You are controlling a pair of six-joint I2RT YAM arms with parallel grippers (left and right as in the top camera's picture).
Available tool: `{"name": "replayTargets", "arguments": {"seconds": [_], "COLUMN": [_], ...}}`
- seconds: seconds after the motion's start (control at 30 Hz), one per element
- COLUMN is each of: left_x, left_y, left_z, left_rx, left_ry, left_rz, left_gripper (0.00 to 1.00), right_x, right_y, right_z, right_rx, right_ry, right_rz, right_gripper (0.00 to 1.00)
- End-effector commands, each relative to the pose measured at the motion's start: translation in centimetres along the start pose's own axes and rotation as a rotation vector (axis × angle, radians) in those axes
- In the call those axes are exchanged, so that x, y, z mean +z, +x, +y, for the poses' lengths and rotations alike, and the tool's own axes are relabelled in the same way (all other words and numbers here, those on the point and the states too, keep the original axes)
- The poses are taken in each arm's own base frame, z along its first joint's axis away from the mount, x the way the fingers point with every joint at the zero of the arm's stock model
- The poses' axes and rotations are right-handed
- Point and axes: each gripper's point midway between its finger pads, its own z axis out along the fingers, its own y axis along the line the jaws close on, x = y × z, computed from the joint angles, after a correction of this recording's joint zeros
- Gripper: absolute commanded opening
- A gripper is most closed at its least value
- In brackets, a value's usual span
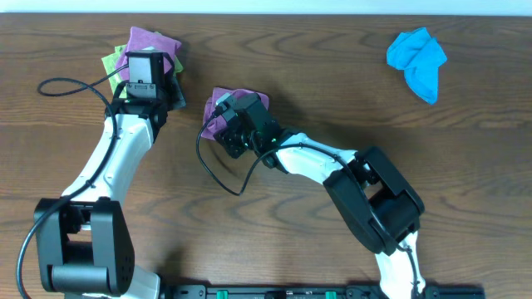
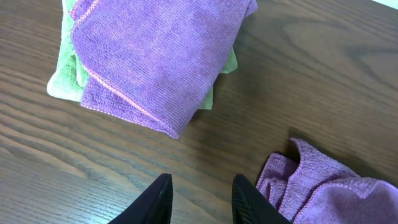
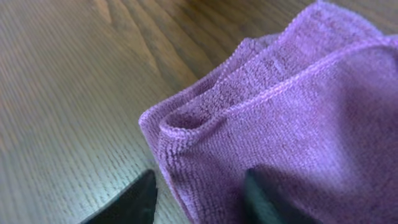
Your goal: Fold the cloth
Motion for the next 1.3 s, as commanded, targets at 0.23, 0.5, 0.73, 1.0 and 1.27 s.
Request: {"name": "replayTargets", "arguments": {"seconds": [0.23,0.5,0.73,1.0,1.27], "left_x": [-1.0,-1.0,-1.0,-1.0,-1.0], "left_y": [-1.4,-1.4,-1.4,-1.4,-1.4], "left_z": [-0.2,-0.2,-0.2,-0.2,-0.2], "left_rx": [-0.004,-0.004,-0.004,-0.004,-0.004], "left_ry": [0.011,0.010,0.010,0.010,0.010], "left_rz": [-0.037,-0.037,-0.037,-0.037,-0.037], "left_gripper": [0.33,0.33,0.33,0.33,0.33], "right_x": [0.2,0.4,0.8,1.8,1.7], "right_y": [-2.5,-1.6,-1.3,0.2,-1.4], "right_z": [0.6,1.9,2.3,1.8,1.6], "right_rx": [0.015,-0.035,-0.088,-0.084,-0.089], "right_ry": [-0.008,-0.029,0.029,0.036,0.056], "right_rz": [-0.070,-0.032,-0.026,0.006,-0.027], "right_gripper": [0.01,0.42,0.40,0.33,0.01]}}
